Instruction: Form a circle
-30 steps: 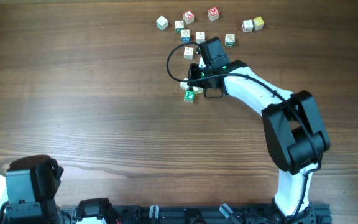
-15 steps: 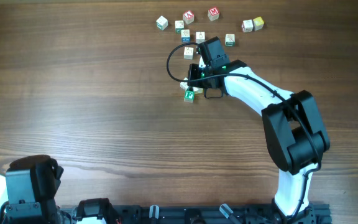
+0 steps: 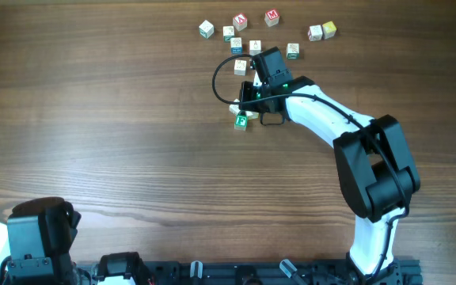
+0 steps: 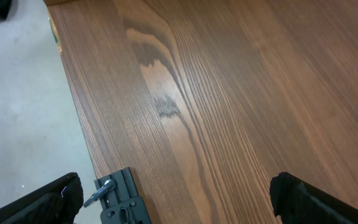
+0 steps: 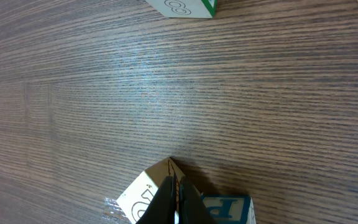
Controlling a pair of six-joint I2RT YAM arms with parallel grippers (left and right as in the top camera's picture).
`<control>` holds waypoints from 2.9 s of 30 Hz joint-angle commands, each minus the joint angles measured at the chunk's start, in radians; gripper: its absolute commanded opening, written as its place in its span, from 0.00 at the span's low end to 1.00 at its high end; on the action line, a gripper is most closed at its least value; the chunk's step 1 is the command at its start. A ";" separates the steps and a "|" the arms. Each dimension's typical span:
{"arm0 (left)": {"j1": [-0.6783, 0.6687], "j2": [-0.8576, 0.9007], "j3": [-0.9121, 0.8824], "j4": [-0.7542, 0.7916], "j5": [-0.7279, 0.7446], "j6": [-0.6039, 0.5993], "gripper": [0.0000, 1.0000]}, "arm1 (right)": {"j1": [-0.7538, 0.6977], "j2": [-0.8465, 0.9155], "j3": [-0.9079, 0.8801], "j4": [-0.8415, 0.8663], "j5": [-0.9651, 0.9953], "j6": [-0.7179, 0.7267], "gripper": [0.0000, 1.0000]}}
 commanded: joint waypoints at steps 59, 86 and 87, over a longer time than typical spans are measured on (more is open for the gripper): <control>0.007 -0.002 -0.001 0.002 -0.003 -0.012 1.00 | -0.050 -0.663 0.118 -0.371 0.049 -0.156 0.99; 0.007 -0.002 -0.001 0.002 -0.003 -0.012 1.00 | -0.094 -1.197 -0.005 -0.467 0.531 -0.290 1.00; 0.007 -0.002 -0.001 0.002 -0.003 -0.012 1.00 | -0.126 -1.243 -0.076 -0.407 0.522 -0.290 1.00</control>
